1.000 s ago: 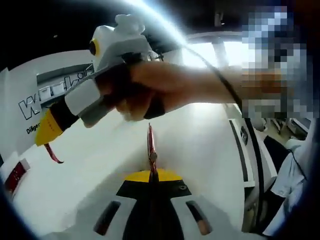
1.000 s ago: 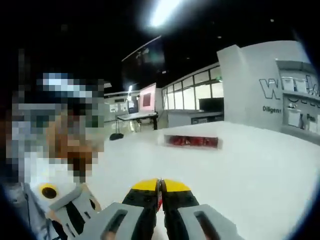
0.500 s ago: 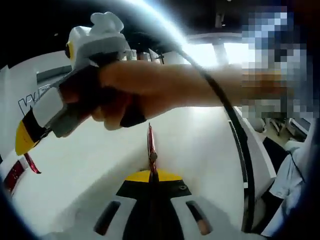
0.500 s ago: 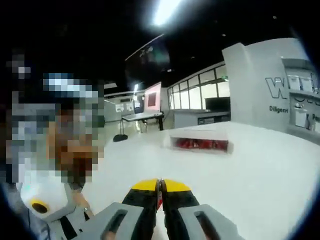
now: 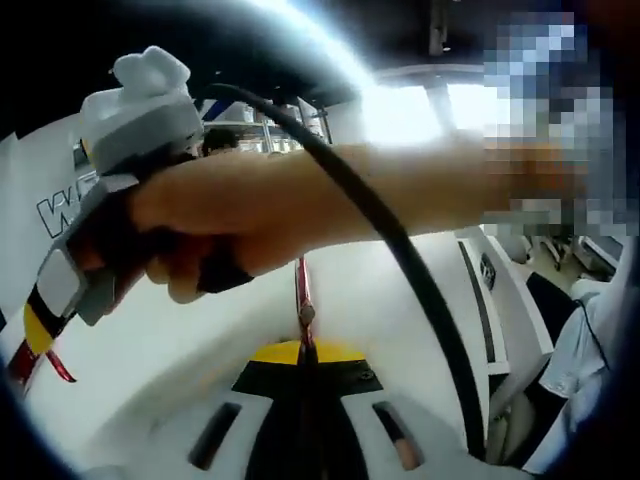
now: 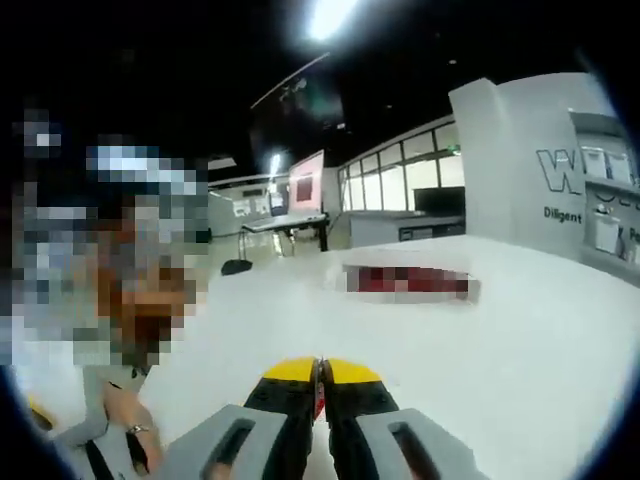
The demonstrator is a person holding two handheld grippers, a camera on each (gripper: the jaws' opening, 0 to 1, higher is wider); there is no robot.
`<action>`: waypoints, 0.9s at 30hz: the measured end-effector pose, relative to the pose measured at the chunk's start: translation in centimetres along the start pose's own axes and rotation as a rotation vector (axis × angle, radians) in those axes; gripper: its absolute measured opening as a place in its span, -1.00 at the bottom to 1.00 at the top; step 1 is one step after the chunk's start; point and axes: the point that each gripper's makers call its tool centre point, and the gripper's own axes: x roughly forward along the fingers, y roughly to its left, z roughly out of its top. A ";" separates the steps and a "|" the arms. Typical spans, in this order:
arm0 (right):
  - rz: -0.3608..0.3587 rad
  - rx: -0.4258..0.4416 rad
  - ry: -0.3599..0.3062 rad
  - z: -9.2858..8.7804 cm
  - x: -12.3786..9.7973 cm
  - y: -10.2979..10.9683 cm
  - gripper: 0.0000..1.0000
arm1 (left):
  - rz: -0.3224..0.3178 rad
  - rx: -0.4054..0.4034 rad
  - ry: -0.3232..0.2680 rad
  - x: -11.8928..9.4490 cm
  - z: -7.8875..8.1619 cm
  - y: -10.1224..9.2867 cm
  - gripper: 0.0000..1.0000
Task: Tear open the coffee pouch, take out the coffee, and pour the coffee from the pouch into the cup
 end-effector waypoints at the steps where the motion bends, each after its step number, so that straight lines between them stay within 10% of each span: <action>1: 0.000 0.002 0.001 0.0 0.1 -0.1 -0.92 | -0.001 0.002 0.000 0.0 0.0 0.0 -0.90; 27: 0.005 -0.035 0.034 -0.7 2.6 -0.7 -0.91 | -0.002 0.013 -0.003 0.1 -0.1 0.3 -0.90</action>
